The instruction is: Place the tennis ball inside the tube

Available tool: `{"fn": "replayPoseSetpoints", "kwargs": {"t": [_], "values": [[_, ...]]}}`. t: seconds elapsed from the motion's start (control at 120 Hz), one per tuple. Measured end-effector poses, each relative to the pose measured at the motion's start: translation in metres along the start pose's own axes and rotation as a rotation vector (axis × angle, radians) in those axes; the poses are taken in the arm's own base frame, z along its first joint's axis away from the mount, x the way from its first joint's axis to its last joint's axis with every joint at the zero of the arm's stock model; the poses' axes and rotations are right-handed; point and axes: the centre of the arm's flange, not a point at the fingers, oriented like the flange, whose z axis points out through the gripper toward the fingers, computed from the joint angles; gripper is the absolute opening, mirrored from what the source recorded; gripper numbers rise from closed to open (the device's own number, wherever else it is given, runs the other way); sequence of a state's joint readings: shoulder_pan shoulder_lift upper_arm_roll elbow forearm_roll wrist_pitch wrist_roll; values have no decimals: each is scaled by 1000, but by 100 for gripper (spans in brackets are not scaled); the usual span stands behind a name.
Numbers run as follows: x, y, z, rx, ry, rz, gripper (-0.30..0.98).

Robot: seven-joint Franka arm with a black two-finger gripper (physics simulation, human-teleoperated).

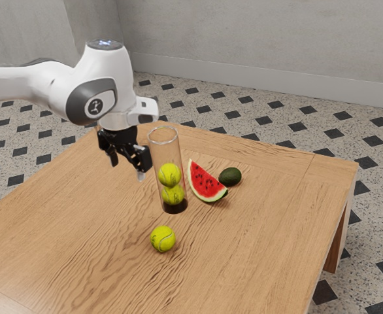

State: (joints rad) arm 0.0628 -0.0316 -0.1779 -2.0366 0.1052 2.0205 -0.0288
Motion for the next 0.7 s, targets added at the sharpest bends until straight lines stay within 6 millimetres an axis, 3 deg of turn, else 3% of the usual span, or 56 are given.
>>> {"fn": "replayPoseSetpoints", "kwargs": {"t": [0.117,0.25,0.317,0.408,0.5,0.6,0.7], "values": [[3,-5,24,-50,2,-25,69],[0,-16,28,-71,-17,-108,69],[-5,-21,36,-75,-38,-156,69],[-21,-25,66,-76,-71,-213,69],[-24,-28,72,-75,-52,-261,69],[-20,-17,69,-72,-22,-282,69],[-17,14,64,-71,1,-265,69]]}}
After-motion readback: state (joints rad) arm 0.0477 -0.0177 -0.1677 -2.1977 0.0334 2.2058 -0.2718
